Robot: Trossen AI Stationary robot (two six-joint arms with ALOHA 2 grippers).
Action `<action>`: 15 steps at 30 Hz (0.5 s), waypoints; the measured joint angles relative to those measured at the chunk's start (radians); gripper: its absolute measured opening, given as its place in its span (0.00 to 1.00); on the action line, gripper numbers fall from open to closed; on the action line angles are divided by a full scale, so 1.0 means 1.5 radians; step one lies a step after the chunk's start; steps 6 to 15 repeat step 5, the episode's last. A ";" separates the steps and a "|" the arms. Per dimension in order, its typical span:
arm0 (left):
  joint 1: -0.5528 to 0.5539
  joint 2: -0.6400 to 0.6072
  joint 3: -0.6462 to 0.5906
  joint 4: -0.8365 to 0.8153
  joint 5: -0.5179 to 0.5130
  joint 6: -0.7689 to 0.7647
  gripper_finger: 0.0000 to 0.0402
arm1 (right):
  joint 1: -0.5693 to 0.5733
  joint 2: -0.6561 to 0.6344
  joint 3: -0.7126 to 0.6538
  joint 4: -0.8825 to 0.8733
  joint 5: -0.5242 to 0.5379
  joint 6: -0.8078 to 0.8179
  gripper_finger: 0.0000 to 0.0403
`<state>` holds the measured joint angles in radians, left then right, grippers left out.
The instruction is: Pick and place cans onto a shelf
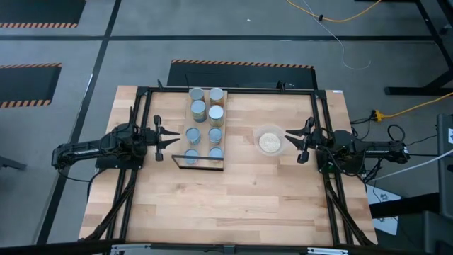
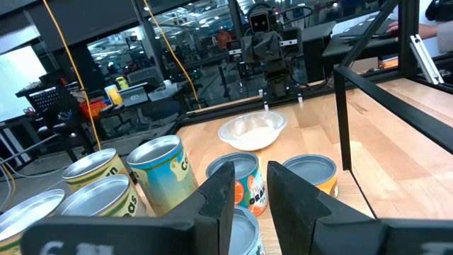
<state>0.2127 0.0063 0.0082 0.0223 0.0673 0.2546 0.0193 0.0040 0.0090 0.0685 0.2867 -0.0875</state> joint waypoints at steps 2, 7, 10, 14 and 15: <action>0.000 0.000 0.000 0.000 0.000 0.000 0.19 | 0.000 0.000 0.000 0.000 0.000 0.000 0.25; 0.000 0.000 0.000 0.000 0.000 0.000 0.19 | 0.000 0.000 0.000 0.000 0.000 0.000 0.25; 0.000 0.000 0.000 0.000 0.000 0.000 0.19 | 0.000 0.000 0.000 0.000 0.000 0.000 0.25; 0.000 0.000 0.000 0.000 0.000 0.000 0.19 | 0.000 0.000 0.000 0.000 0.000 0.000 0.25; 0.000 0.000 0.000 0.000 0.000 0.000 0.19 | 0.000 0.000 0.000 0.000 0.000 0.000 0.25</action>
